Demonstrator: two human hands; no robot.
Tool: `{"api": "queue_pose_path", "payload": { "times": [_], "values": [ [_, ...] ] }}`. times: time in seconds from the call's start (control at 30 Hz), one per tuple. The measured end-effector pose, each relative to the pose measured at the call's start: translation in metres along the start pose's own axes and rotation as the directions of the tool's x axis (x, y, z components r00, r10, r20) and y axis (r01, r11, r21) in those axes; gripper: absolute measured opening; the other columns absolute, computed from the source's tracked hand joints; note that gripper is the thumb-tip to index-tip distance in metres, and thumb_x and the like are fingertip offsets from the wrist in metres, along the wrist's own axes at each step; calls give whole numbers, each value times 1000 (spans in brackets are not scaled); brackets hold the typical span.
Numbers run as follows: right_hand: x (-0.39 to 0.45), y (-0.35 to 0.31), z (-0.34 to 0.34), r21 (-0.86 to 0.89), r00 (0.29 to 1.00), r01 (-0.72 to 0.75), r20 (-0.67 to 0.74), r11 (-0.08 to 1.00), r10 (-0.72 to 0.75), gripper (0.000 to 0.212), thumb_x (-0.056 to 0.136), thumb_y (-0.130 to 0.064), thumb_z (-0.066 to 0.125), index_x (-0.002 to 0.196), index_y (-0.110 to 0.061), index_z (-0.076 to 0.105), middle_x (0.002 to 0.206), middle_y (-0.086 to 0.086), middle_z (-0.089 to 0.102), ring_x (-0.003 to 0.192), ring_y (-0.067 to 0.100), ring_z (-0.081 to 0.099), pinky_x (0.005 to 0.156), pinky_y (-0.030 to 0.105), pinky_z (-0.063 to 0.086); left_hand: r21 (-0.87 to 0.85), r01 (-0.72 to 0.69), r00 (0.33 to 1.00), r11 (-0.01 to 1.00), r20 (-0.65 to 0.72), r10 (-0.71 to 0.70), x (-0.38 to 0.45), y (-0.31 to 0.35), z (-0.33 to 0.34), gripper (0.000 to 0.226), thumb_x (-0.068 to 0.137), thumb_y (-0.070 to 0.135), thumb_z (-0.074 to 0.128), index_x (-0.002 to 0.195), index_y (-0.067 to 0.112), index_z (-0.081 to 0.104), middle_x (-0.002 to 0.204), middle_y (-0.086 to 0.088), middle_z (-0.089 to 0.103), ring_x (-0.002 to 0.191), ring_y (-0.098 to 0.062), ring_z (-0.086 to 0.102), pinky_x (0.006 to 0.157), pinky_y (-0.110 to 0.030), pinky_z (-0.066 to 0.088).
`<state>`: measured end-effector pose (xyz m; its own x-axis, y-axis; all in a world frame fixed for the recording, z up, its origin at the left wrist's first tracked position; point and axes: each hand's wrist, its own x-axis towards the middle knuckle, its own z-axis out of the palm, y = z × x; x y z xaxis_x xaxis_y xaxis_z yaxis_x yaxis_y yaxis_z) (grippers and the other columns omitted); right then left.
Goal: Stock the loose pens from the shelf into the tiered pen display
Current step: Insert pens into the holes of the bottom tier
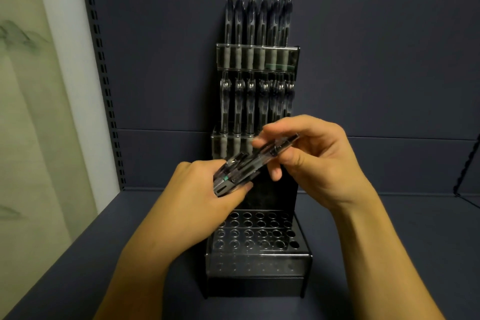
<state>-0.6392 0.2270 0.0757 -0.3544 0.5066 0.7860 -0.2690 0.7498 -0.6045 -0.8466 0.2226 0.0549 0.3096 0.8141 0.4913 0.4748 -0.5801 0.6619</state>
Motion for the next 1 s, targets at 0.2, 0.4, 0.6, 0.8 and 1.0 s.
{"api": "queue_pose_path", "payload": {
  "times": [0.2, 0.4, 0.6, 0.8, 1.0],
  "values": [
    [3, 0, 1, 32, 1000, 23, 2, 999, -23, 18, 88, -14, 74, 105, -8, 76, 103, 16, 63, 64, 23, 59, 67, 31, 52, 0, -17, 1000, 1000, -18, 17, 1, -1, 0, 28, 84, 31, 79, 66, 18, 62, 53, 8, 56, 46, -5, 47, 47, -14, 38],
    [13, -9, -4, 133, 969, 72, -246, 989, -38, 19, 80, -26, 81, 96, -17, 75, 100, 5, 72, 92, 22, 69, 83, 34, 56, 23, -61, 994, 998, -95, 63, 2, -6, 2, 27, 85, 31, 79, 67, 17, 64, 57, 8, 57, 47, -6, 47, 49, -15, 37],
    [42, -53, -24, -171, 855, 55, -501, 984, -135, 19, 85, -14, 75, 97, -3, 65, 86, 10, 76, 74, 20, 72, 67, 32, 60, 16, -133, 984, 991, -117, 134, 3, -13, 5, 26, 85, 28, 79, 67, 21, 62, 58, 13, 58, 49, -6, 50, 48, -16, 36],
    [63, -78, -30, -570, 837, -162, -511, 806, -193, 20, 88, -14, 79, 98, 0, 68, 77, 7, 72, 66, 19, 71, 65, 31, 61, 40, -149, 980, 988, -128, 153, 5, -20, 7, 29, 84, 32, 77, 65, 22, 59, 58, 7, 57, 48, -8, 48, 47, -20, 36],
    [69, -65, -33, -636, 855, -308, -512, 708, -88, 19, 83, -20, 84, 88, -12, 68, 74, 7, 72, 66, 21, 74, 66, 36, 63, 25, -159, 981, 987, -112, 160, 5, -20, 8, 31, 85, 32, 77, 63, 23, 57, 59, 7, 58, 48, -8, 48, 47, -19, 37]
  ]
}}
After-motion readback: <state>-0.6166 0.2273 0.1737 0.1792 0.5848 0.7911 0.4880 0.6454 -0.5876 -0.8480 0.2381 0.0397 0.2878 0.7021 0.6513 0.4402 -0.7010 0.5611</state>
